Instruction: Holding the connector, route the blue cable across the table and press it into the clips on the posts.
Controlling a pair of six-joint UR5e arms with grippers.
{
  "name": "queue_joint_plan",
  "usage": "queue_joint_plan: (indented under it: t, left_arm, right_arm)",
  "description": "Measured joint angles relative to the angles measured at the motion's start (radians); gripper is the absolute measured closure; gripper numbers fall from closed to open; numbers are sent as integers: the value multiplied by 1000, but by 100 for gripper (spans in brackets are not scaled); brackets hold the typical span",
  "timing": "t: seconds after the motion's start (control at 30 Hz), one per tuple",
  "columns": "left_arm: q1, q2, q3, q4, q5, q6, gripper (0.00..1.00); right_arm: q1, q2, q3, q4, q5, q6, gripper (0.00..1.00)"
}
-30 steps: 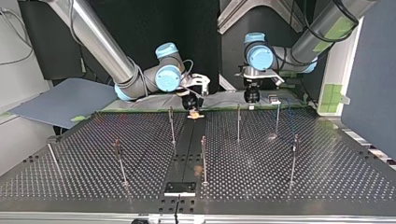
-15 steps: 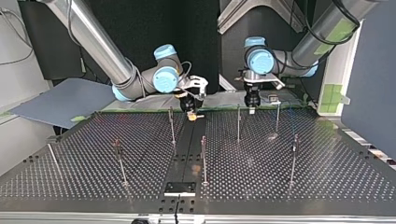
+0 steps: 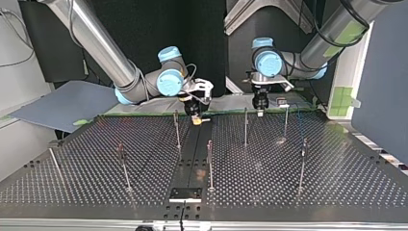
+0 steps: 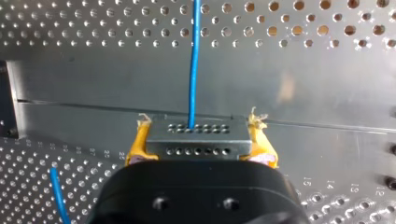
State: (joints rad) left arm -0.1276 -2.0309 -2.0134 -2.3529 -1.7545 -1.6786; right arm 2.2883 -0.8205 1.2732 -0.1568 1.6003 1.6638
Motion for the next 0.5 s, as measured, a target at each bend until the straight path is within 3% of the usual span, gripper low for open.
queue_joint_plan:
  t: [0.5]
  left_arm:
    - [28, -2, 53, 3, 13, -19, 100]
  right_arm:
    - [-1, 0, -14, -3, 10, -6, 100]
